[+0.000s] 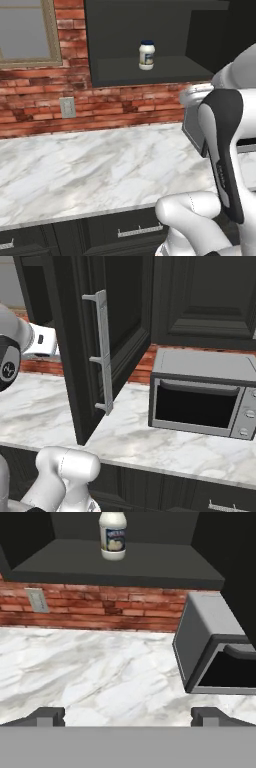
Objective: Take 2 condiments from the cabinet and move them on the counter near the stove.Make sure the condiments are lined up with each other, next to each other.
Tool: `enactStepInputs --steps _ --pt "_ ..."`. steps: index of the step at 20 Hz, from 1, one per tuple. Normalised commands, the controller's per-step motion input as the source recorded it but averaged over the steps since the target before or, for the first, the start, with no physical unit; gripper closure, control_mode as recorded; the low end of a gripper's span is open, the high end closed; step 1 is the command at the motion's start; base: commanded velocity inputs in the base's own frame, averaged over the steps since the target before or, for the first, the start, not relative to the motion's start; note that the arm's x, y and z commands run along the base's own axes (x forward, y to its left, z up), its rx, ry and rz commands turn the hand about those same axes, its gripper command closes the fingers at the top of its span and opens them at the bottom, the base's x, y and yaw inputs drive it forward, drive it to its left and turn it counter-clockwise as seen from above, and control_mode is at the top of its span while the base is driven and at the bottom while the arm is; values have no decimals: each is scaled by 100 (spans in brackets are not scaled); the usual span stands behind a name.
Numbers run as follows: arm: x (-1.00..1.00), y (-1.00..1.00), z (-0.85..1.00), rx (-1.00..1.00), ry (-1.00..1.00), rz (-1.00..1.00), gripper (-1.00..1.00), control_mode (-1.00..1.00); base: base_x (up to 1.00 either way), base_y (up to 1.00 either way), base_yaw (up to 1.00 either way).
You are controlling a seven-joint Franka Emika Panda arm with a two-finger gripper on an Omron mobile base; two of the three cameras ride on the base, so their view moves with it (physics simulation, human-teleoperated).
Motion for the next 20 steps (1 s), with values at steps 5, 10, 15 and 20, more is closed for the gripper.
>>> enactStepInputs --steps 5,10,15,20 --pt "44 0 5 1 -15 -1 -100 -100 0 0 0" --pt "45 10 6 1 -14 0 -100 -100 0 0 0" --pt "56 19 18 4 -5 0 -100 -100 0 0 0" --pt "63 6 22 5 0 0 -100 -100 0 0 0"
